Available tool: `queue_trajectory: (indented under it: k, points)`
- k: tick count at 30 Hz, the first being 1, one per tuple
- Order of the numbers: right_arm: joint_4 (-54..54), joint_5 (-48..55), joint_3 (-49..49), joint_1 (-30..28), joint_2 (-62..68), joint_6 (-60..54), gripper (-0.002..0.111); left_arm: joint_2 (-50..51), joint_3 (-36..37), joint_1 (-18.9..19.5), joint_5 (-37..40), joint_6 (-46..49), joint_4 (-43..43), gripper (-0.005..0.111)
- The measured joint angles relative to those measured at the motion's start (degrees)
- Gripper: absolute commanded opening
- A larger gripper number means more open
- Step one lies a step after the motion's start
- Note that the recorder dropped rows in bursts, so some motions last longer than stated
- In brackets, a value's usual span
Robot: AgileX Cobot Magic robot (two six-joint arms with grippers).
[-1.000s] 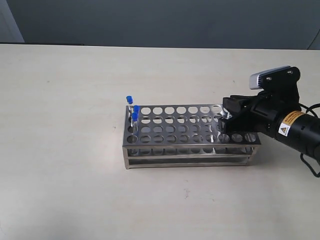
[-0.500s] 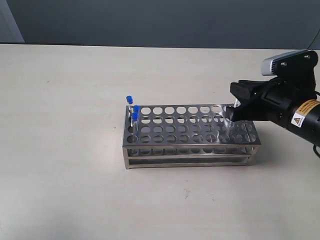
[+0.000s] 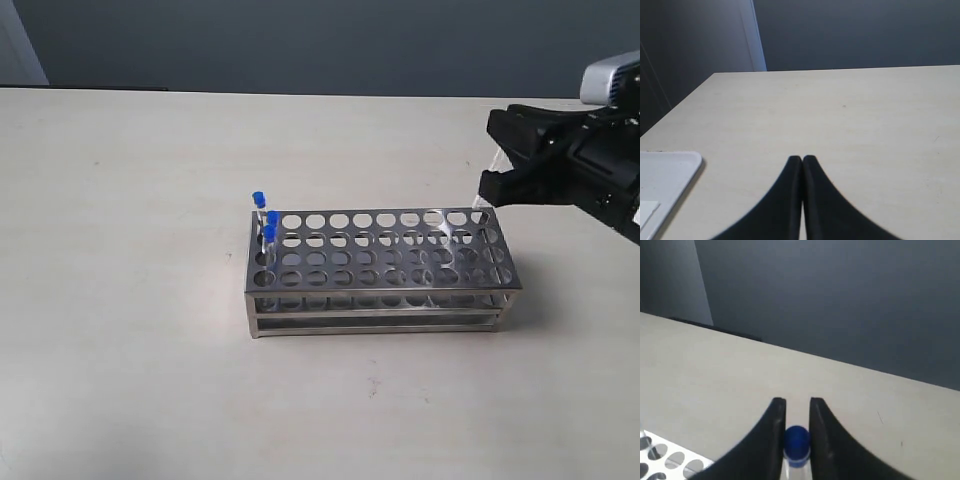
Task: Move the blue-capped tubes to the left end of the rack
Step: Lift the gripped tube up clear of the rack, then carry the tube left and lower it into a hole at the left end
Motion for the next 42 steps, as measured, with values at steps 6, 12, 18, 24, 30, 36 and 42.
queue_trajectory:
  k: [6,12,18,24,30,36,42]
  points:
    - [-13.0,-1.9,0.0,0.0,-3.8,13.6,0.000,0.0,0.0,0.0,0.0,0.0,0.0,0.000]
    - [-28.0,-9.2,-1.3,1.0,-3.9,24.5,0.000,0.0,0.0,0.0,0.0,0.0,0.0,0.000]
    - [-31.8,-5.7,-6.8,8.0,-3.8,26.5,0.000,0.0,0.0,0.0,0.0,0.0,0.0,0.000]
    - [-33.0,-0.1,-11.2,15.2,-0.1,26.8,0.000,0.0,0.0,0.0,0.0,0.0,0.0,0.000]
    - [-33.0,0.8,-13.7,19.5,5.0,26.8,0.000,0.0,0.0,0.0,0.0,0.0,0.0,0.000]
    - [-33.0,1.0,-17.2,22.6,9.6,26.8,0.000,0.0,0.0,0.0,0.0,0.0,0.0,0.000]
    - [-33.0,1.0,-20.1,25.2,13.9,26.8,0.000,0.0,0.0,0.0,0.0,0.0,0.0,0.000]
